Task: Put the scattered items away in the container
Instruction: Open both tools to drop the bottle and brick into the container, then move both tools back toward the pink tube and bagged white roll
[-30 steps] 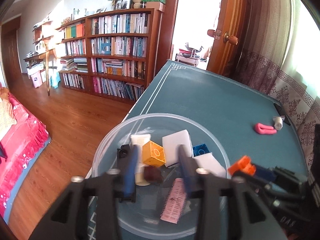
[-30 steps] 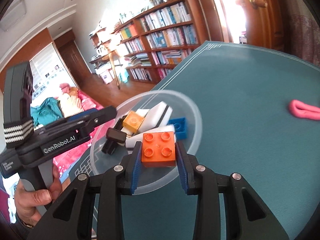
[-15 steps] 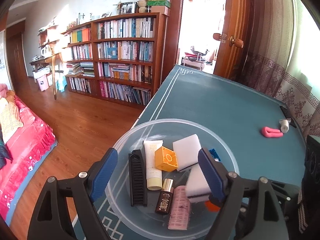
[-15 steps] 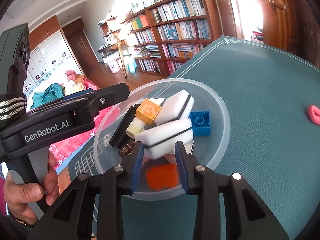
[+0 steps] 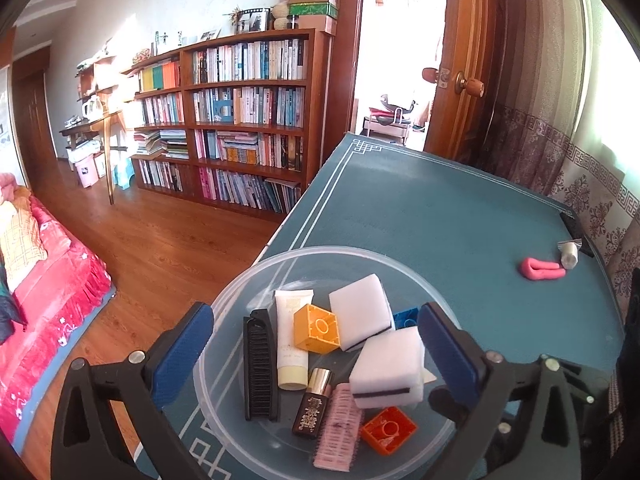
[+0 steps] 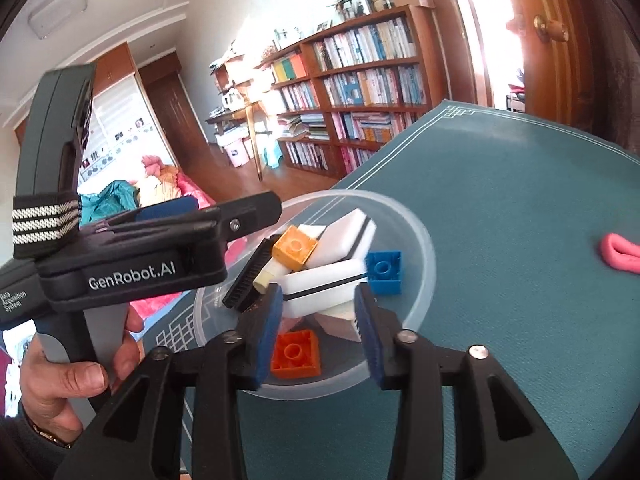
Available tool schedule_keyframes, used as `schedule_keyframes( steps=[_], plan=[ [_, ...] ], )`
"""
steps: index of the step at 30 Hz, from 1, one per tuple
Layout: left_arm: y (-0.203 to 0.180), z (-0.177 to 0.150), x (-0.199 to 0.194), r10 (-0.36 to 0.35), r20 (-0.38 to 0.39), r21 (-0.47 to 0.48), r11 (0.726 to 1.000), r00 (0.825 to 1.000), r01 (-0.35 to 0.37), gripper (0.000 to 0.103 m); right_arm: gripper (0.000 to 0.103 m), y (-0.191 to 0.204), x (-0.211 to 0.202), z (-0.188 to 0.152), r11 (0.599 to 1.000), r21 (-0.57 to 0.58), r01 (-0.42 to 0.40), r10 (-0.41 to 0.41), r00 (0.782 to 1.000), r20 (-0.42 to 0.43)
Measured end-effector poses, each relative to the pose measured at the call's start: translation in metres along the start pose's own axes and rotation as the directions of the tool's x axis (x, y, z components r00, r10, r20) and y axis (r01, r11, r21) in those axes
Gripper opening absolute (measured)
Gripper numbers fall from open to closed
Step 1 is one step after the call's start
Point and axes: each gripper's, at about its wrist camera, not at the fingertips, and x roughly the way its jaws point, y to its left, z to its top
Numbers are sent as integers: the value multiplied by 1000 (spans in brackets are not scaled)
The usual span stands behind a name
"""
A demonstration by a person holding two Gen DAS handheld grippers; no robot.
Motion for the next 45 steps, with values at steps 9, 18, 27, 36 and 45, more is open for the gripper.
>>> schedule_keyframes(
  steps=[9,18,27,36,45],
  plan=[
    [-31,6,6,-22,-16,45,999,1000,23,103,51,-50,-35,3,989,109,104,-111,992,60],
    [-70,8,15,-49,-36,102,993,998,53,103,51,-110,-57,-6,950,229,213,-227,973,33],
    [-117,8,31,-57,-58,166,984,997,66,103,55,-161,-76,-23,895,325,304,-317,948,-16],
    [-167,6,40,-55,-61,279,958,997,70,103,55,-201,-97,-34,837,405,367,-387,921,-35],
    [-195,6,50,-62,-78,329,941,995,85,103,55,-227,-110,-43,802,454,389,-416,908,-44]
  ],
)
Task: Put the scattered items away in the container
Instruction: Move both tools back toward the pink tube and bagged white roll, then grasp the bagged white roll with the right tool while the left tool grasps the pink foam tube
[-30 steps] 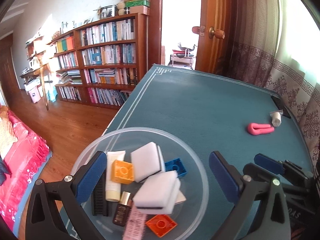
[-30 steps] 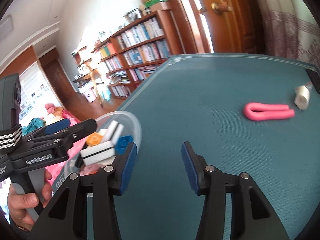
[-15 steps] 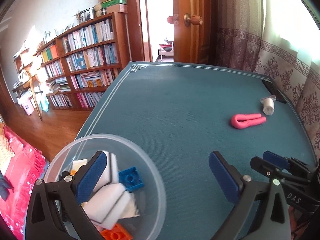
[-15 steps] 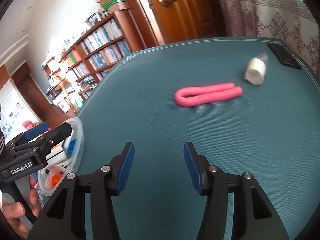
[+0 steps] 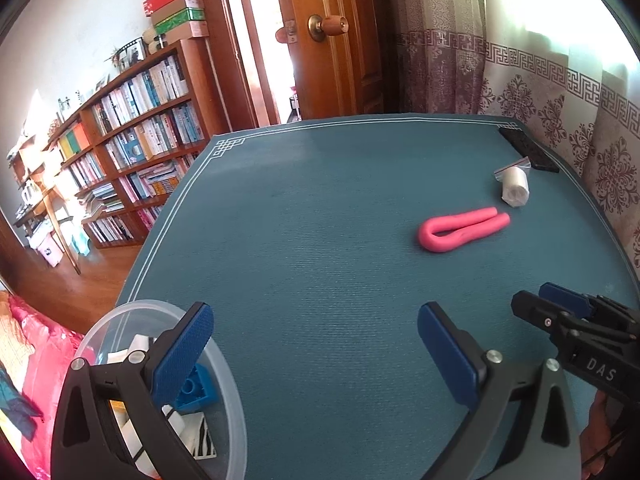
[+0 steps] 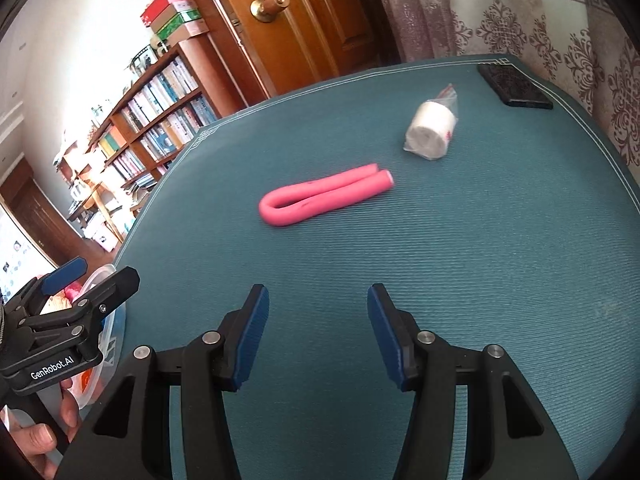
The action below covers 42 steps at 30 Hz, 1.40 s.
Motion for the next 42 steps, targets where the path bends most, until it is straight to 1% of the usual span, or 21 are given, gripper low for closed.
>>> schedule_keyframes(
  steps=[7,11,16,19,22,27,31,33,36,39,42],
  plan=[
    [-14,5,12,-24,-17,22,999,1000,25,103,55,-18,-3,6,999,32,33,-33,999,4],
    [-25,8,24,-46,-33,44,998,998,47,103,55,-31,-2,11,995,72,62,-63,998,-1],
    [-39,16,49,-100,-71,57,993,992,105,103,55,-48,-2,21,989,112,93,-93,996,-2],
    [-47,22,64,-132,-82,65,988,988,138,103,60,-58,-2,29,985,127,113,-115,993,7],
    [-54,26,75,-132,-97,79,987,987,139,103,62,-67,0,41,981,147,130,-133,991,17],
    [-57,27,80,-152,-107,81,984,983,161,103,62,-79,11,62,975,191,116,-121,992,15],
    [-57,28,85,-154,-116,82,983,981,164,103,62,-82,26,81,972,208,111,-116,993,12],
    [-56,29,88,-154,-120,76,984,981,164,103,62,-81,32,89,973,197,123,-131,991,26],
    [-53,31,91,-152,-123,68,985,981,161,103,62,-78,41,102,971,173,166,-177,983,50],
    [-53,32,95,-159,-126,61,984,979,168,103,62,-79,52,112,962,179,207,-221,973,63],
    [-55,33,97,-168,-128,64,982,977,177,103,62,-81,63,119,959,190,209,-224,973,61]
  ],
)
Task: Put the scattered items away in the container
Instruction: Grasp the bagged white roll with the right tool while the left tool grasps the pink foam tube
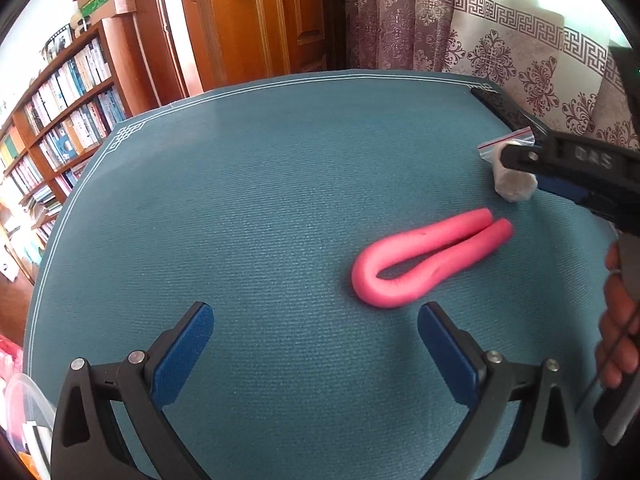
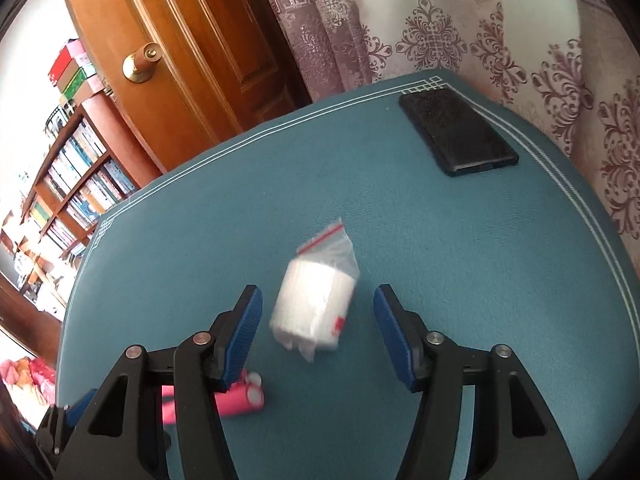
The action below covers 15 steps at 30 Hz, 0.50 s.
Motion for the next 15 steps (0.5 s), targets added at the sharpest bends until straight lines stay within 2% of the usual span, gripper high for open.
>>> schedule_keyframes(
  steps=[5,7,9,15],
  plan=[
    [-5,6,3,-8,1,15,1000,1000,8,103,62,4,11,0,998,-46,36,-36,999,9],
    [-6,8,4,-13,3,19,1000,1000,13,103,57,6,12,-3,996,-79,46,-45,999,16],
    [-9,11,7,-18,2,28,999,1000,18,103,44,6,12,-4,993,-100,57,-56,998,14],
    [-16,17,18,-68,-26,53,996,997,70,103,42,0,0,-9,993,-111,41,-42,999,-9]
  ],
)
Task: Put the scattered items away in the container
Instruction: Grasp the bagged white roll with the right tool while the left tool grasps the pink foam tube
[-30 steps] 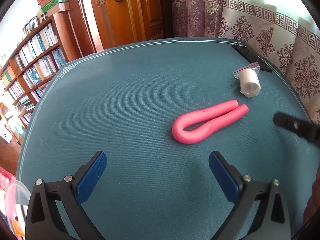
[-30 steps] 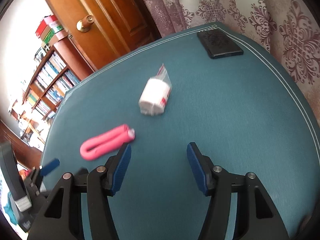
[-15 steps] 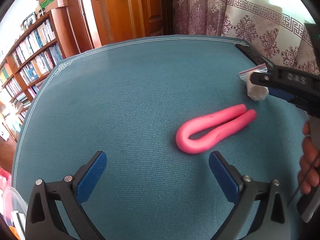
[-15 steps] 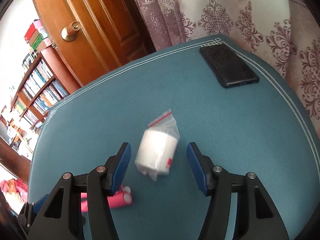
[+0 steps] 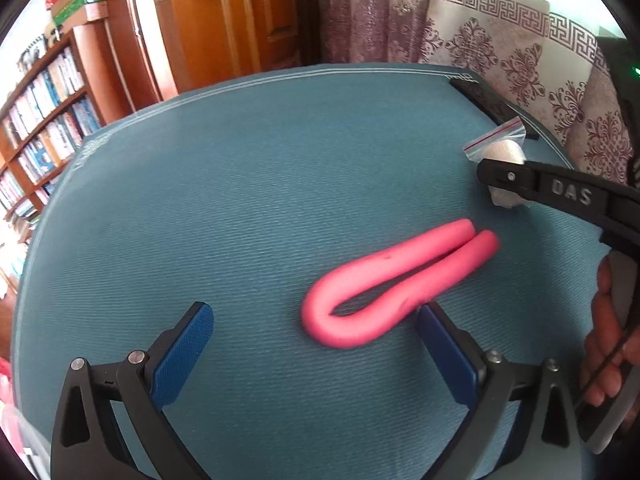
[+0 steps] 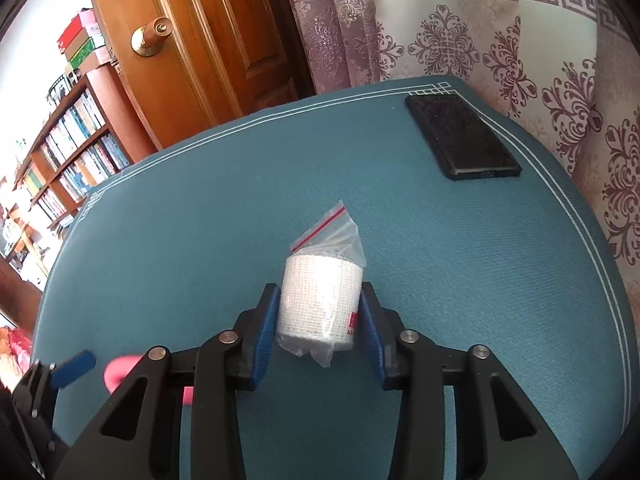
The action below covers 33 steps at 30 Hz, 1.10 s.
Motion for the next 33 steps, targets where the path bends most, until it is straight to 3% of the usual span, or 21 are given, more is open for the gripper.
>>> schedule_keyframes(
  steps=[12,21,24,27,29,33],
  plan=[
    [-15,15,9,7,16,88,996,1000,-8,103,42,0,-31,-17,1000,21,-23,23,1000,-3],
    [-15,17,13,-22,28,46,999,999,21,100,42,4,-34,-25,999,12,-45,45,999,2],
    [-15,13,10,-43,39,29,999,998,42,89,42,6,-33,-27,999,10,-47,47,999,-4],
    [-20,12,4,-57,50,36,998,997,55,67,42,8,-35,-28,999,9,-49,49,999,1],
    [-23,13,2,-69,51,40,997,996,67,46,42,10,-38,-29,999,6,-51,50,999,7],
    [-17,13,-1,-83,50,1,997,995,83,45,42,14,-46,-33,998,-5,-62,63,998,26]
  ],
)
